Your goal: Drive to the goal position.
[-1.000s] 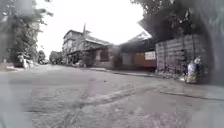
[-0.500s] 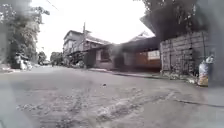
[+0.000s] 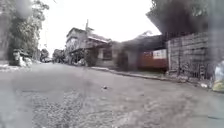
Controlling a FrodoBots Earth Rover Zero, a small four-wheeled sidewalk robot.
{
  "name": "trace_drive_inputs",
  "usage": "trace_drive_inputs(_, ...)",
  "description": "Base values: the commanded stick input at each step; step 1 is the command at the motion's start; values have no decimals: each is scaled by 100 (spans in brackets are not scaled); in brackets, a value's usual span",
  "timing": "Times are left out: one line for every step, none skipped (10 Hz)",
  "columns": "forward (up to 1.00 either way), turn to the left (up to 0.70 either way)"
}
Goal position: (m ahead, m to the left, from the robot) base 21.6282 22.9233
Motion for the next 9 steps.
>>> trace_drive_inputs(100, 8)
trace_drive_inputs(100, 0)
trace_drive_inputs(100, 0)
trace_drive_inputs(100, 0)
trace_drive_inputs(100, 0)
trace_drive_inputs(100, 0)
trace_drive_inputs(100, 0)
trace_drive_inputs(100, 0)
trace_drive_inputs(100, 0)
